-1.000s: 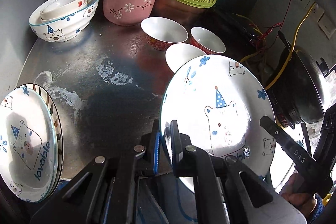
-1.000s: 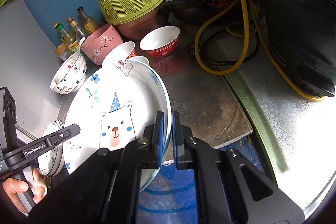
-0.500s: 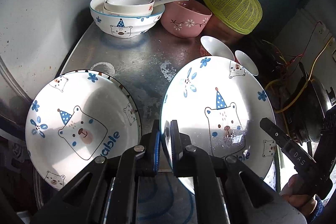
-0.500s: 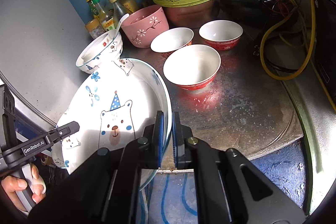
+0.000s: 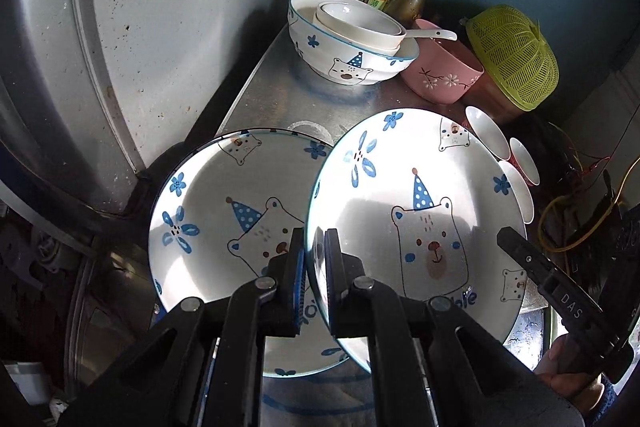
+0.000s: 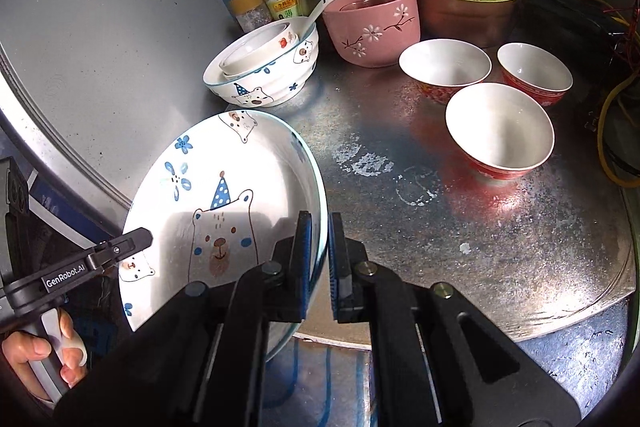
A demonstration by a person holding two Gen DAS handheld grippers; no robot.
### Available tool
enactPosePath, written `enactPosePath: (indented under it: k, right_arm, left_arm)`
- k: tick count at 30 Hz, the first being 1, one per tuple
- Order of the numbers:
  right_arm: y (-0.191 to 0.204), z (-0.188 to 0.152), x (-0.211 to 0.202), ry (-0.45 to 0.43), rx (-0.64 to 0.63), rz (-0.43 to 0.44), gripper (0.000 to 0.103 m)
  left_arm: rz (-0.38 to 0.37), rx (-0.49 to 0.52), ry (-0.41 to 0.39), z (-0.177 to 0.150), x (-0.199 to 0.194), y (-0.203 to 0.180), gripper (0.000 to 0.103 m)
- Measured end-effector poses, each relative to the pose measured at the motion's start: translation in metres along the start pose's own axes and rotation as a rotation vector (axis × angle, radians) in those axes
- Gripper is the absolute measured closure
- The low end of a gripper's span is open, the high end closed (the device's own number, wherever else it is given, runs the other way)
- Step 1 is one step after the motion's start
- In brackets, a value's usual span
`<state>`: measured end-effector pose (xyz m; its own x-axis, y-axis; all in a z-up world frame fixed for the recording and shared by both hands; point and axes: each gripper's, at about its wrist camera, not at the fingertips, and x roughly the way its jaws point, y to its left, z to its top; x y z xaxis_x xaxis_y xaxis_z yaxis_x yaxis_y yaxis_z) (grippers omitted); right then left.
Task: Organize plates and bowls
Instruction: 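Lower the bear plate onto the plate stack and open both tools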
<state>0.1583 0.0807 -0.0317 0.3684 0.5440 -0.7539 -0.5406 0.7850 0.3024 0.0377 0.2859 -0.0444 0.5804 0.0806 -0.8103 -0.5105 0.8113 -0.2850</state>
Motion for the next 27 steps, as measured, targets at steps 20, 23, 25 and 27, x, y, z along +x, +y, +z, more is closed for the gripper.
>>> enactPosePath:
  k: [20,23,25,27]
  right_arm:
    - [0.059,0.003,0.048,0.082,-0.091,0.061,0.094]
    - [0.061,0.002,0.054,0.09,-0.095,0.06,0.094]
    - [0.061,0.002,0.058,0.096,-0.097,0.06,0.094]
    - [0.062,0.003,0.06,0.1,-0.098,0.06,0.094]
  left_arm:
    - [0.075,-0.117,0.003,0.0,-0.004,0.07,0.097]
    - [0.08,-0.123,0.009,-0.001,-0.001,0.074,0.097]
    - [0.081,-0.127,0.013,-0.001,0.0,0.076,0.097]
    - [0.083,-0.13,0.016,-0.001,0.001,0.077,0.097]
